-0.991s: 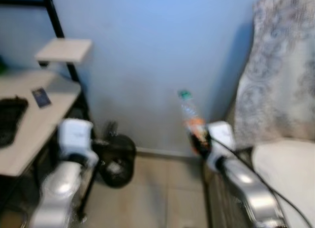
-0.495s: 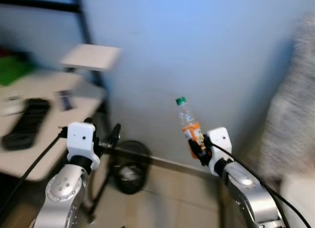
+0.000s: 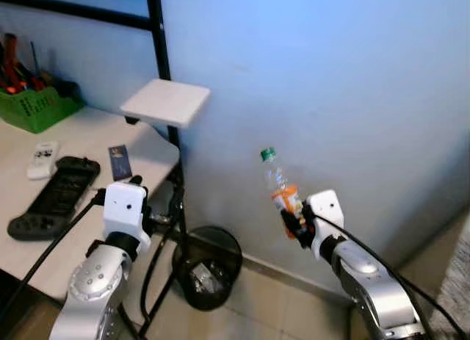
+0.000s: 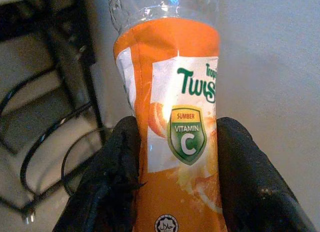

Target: Clean up the room

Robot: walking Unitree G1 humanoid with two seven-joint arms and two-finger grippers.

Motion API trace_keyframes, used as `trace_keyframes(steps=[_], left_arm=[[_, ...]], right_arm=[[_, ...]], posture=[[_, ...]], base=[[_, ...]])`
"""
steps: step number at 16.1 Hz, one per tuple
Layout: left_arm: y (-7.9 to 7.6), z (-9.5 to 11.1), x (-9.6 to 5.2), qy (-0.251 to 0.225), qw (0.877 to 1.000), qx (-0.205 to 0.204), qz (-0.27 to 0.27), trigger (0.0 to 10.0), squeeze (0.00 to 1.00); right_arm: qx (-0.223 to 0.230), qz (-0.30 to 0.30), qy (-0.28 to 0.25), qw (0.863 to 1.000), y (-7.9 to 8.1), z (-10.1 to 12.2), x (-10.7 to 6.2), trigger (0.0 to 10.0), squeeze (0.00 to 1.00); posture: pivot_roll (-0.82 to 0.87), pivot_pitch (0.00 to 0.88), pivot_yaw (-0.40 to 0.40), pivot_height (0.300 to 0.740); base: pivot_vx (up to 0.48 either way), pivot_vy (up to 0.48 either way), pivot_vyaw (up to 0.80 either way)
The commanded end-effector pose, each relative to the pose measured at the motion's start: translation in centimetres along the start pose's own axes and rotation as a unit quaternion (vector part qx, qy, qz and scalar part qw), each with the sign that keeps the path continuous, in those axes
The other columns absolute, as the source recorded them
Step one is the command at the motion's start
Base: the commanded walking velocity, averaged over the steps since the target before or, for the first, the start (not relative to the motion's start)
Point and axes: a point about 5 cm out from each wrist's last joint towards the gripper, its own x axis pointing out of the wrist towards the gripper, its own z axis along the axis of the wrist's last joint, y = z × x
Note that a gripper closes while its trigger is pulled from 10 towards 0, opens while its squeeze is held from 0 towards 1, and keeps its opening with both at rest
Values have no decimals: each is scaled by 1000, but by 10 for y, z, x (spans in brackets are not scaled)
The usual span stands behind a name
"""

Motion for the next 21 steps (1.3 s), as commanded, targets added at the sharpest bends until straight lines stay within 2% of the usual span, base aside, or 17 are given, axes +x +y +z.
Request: trace_keyframes(steps=[1,3,5,6,7,8,9,12,13,15,16,18,21], left_arm=[[4,2,-2,-2,1000,7,2,10000,0],[2,1,-2,-1,1000,11,-5,10000,0],[-1,2,-2,-4,1000,10,-19,10000,0],[-6,2,-3,-4,999,11,-43,10000,0],[-16,1,-4,4,995,16,-95,10000,0],[-20,-1,-5,11,992,25,-123,10000,0],[-26,-7,-6,47,982,52,-176,10000,0],[-24,-11,-6,73,969,83,-220,10000,0],[-24,-11,-7,84,958,89,-257,10000,0],[-24,-11,-11,106,942,97,-304,10000,0],[-23,-11,-15,123,929,106,-333,10000,0],[-21,-10,-19,136,919,114,-352,10000,0],[-21,-9,-23,143,915,112,-359,10000,0]], right_arm=[[-18,28,17,999,9,-3,4,10000,0],[-46,46,26,998,10,-6,6,10000,0],[-78,61,36,994,9,-10,7,10000,0],[-74,70,44,994,8,-12,7,10000,0],[-77,81,55,992,5,-14,8,10000,0],[-92,93,62,989,6,-16,9,10000,0],[-106,86,88,987,6,-21,18,10000,0],[-118,86,111,983,10,-26,33,10000,0],[-113,67,125,983,12,-28,45,10000,0],[-105,56,139,983,19,-29,57,10000,0],[-89,64,147,983,29,-29,67,10000,0],[-85,66,145,984,43,-21,80,10000,0],[-83,53,138,986,50,-9,90,10000,0]], posture=[[0,0,-21,740],[4,0,-28,740],[6,0,-33,740],[10,0,-36,740],[10,0,-39,740],[10,0,-39,740],[5,0,-40,740],[9,0,-42,740],[14,0,-43,740],[17,0,-44,740],[19,2,-45,740],[27,13,-52,740],[30,24,-56,740]], base=[[345,0,0],[339,0,0],[304,0,800],[0,0,800],[0,0,0],[0,0,0],[0,0,0],[0,0,0],[0,0,0],[0,0,0],[0,0,0],[0,0,0],[0,0,0]])
